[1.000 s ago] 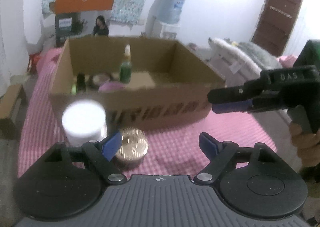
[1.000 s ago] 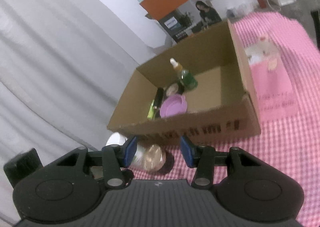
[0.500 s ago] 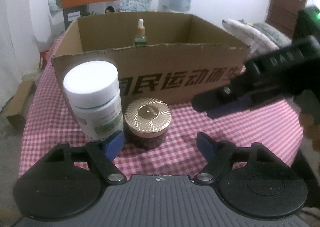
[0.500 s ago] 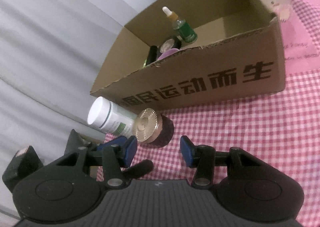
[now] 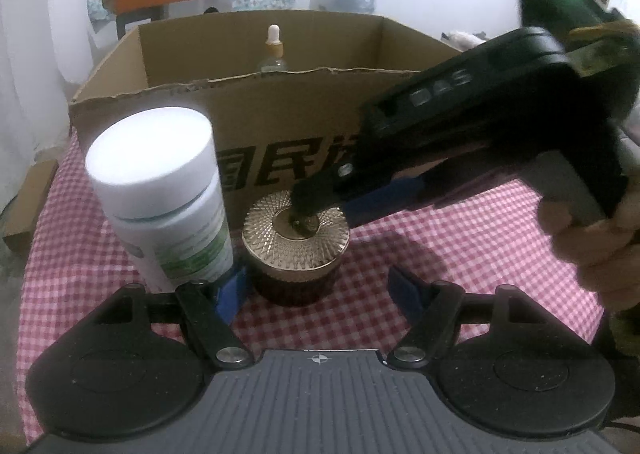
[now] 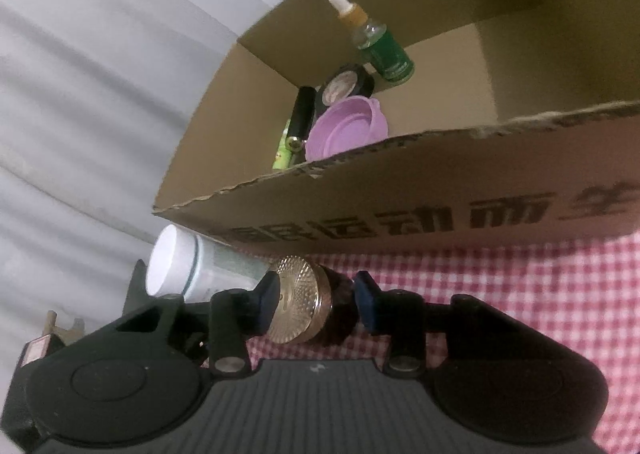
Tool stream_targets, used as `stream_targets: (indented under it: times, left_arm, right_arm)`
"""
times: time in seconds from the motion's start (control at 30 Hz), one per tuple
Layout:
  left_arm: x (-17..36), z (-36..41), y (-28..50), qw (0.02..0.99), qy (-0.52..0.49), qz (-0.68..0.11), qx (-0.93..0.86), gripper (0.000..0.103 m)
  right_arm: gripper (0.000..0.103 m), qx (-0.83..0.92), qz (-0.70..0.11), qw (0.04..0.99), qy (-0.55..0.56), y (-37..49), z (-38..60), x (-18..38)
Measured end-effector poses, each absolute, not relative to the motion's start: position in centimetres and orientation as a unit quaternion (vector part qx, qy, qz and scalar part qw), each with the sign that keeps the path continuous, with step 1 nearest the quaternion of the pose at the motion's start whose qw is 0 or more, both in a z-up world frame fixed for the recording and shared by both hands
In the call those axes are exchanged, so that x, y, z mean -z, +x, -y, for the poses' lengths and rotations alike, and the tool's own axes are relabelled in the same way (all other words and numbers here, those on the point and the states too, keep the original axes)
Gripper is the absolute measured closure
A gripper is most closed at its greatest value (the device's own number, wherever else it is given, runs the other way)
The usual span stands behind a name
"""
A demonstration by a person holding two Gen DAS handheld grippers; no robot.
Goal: Organize rigid objects
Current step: 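Move the right gripper to the gold-lidded jar and grasp it, then lower the gold-lidded jar into the box and open the right gripper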
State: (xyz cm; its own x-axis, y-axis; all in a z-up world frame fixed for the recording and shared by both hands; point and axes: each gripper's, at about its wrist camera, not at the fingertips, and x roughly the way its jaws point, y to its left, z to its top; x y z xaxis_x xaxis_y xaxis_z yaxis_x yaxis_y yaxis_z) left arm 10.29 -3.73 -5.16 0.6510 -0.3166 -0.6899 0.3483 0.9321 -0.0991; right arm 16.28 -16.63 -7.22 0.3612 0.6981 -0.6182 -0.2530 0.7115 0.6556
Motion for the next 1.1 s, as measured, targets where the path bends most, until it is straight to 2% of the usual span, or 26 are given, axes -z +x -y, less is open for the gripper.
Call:
stream_targets:
  times: [0.5,0.77,1.1]
  left_arm:
    - [5.3,6.0,8.9,0.888,0.03,-0.377,0.261,0.028]
    - [5.1,7.4,8.0,0.891,0.079,-0.362,0.262,0.025]
    - [6.6,8.9,10.5,0.881,0.102,-0.386,0.254,0.03]
  right_arm:
    - [0.06,-0.275,-0.487,0.794,0.237,13.7,19.9,7.0]
    - [0.06,-0.259,-0.487,0.794,0.256,12.0,22.6,6.8]
    - [0.053,-0.263,-0.493,0.793,0.241,12.5,21.8,7.5]
